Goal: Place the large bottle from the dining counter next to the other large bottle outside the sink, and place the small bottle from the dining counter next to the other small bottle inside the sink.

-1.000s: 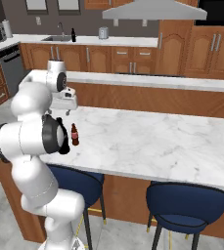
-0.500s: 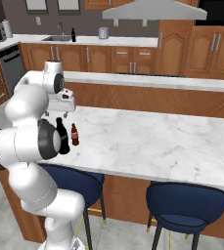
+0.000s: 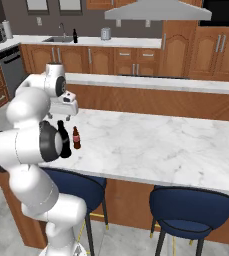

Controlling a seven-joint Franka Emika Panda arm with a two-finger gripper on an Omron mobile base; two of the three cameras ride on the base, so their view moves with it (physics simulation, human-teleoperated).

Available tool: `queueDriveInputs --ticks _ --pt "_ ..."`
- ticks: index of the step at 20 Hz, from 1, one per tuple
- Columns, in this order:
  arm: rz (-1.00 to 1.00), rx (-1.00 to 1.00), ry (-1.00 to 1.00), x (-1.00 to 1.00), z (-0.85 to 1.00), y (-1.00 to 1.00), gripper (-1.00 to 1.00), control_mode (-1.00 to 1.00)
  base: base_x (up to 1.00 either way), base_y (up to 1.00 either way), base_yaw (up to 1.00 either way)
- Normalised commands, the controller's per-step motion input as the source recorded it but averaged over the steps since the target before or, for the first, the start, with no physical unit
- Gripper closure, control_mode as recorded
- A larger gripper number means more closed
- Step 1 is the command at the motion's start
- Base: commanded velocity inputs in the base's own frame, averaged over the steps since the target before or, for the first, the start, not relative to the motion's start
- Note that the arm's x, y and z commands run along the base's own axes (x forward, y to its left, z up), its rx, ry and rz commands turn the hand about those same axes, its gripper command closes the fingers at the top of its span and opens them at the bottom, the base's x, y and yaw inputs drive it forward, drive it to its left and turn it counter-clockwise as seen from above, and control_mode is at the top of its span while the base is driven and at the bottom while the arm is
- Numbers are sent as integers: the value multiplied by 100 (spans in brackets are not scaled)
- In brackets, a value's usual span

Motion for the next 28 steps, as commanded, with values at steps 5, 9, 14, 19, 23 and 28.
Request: queueDriveInputs --ticks 5,9,14,19,23,28 --pt "-14 -4 4 0 0 0 -100 -100 0 0 0" --pt "-2 0 2 0 0 0 -100 -100 0 0 0" --pt "0 -2 0 15 -5 0 -100 -100 0 0 0" --pt "0 0 0 16 -4 0 -100 -100 0 0 0" --pt "0 0 0 0 0 0 -100 -100 0 0 0" --pt "0 0 0 -2 -6 0 -100 -100 0 0 0"
